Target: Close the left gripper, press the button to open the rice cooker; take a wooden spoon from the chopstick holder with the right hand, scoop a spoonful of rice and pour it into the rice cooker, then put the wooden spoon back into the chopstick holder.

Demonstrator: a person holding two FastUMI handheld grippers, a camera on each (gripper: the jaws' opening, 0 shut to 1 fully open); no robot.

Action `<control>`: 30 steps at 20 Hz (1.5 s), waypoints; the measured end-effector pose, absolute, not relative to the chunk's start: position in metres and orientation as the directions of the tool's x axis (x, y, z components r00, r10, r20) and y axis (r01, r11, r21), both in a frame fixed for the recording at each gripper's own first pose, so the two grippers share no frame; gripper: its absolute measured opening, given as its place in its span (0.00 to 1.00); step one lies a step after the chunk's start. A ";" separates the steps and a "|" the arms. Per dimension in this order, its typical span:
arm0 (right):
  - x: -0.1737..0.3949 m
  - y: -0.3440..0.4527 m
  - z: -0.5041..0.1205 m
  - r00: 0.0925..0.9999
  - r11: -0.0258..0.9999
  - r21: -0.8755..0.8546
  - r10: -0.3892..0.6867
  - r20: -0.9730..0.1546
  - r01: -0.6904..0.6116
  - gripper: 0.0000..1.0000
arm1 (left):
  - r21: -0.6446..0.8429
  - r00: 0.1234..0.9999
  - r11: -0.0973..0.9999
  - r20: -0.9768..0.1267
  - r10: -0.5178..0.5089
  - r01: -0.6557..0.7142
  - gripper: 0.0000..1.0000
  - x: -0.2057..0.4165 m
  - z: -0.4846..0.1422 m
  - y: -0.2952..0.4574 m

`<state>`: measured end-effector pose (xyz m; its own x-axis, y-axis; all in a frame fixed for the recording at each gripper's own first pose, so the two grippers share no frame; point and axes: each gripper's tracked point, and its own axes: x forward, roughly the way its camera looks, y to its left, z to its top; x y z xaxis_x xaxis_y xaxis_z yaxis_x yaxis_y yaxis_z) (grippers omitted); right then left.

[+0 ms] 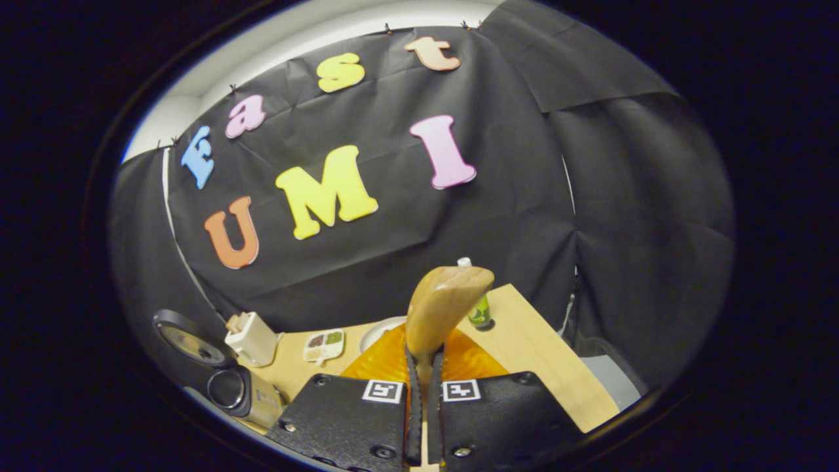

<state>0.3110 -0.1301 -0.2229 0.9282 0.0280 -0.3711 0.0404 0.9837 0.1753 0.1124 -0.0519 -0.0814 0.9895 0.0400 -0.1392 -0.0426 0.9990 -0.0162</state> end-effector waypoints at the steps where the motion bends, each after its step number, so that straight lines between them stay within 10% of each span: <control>1: 0.315 -0.134 -0.238 0.920 0.985 0.166 0.021 -0.392 0.048 0.09 | -0.005 0.988 0.999 -0.146 0.051 -0.052 0.95 0.114 -0.082 -0.051; 25: 0.348 -0.152 -0.361 0.882 0.986 0.139 -0.013 -0.471 0.089 0.24 | 0.026 0.965 0.990 -0.221 0.141 -0.139 0.95 0.118 -0.075 -0.030; 30: 0.341 -0.176 -0.324 0.907 0.988 0.093 -0.073 -0.416 0.122 0.73 | 0.025 0.972 0.992 -0.196 0.126 -0.124 0.95 0.124 -0.067 -0.031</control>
<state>0.3406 -0.1758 -0.3243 0.9066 -0.0730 -0.4157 0.1222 0.9882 0.0928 0.1241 -0.0315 -0.0672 0.9724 0.1263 -0.1963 -0.1239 0.9920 0.0249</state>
